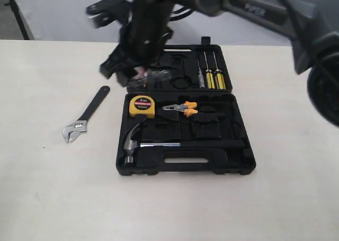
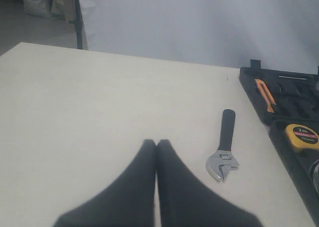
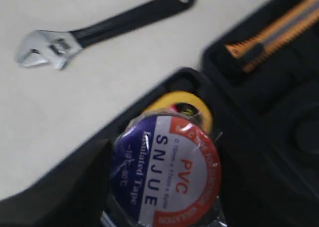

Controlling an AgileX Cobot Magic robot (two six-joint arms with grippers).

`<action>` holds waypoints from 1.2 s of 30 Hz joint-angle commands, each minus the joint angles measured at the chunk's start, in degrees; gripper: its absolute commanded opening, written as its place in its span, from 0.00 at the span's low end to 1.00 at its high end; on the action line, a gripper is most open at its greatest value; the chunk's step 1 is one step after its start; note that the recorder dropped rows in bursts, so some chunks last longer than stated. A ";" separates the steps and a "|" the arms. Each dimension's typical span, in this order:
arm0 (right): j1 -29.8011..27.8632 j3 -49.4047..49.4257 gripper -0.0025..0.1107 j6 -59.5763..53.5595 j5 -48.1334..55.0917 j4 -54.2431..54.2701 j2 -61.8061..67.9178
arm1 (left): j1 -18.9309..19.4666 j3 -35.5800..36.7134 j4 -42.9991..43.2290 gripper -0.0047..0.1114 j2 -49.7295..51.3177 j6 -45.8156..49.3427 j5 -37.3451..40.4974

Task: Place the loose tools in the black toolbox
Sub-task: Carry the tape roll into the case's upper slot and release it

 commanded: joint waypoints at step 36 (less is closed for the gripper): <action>-15.44 -1.45 0.51 -0.57 -14.17 5.15 13.60 | 0.19 0.53 -0.78 0.05 -0.46 -0.59 -0.97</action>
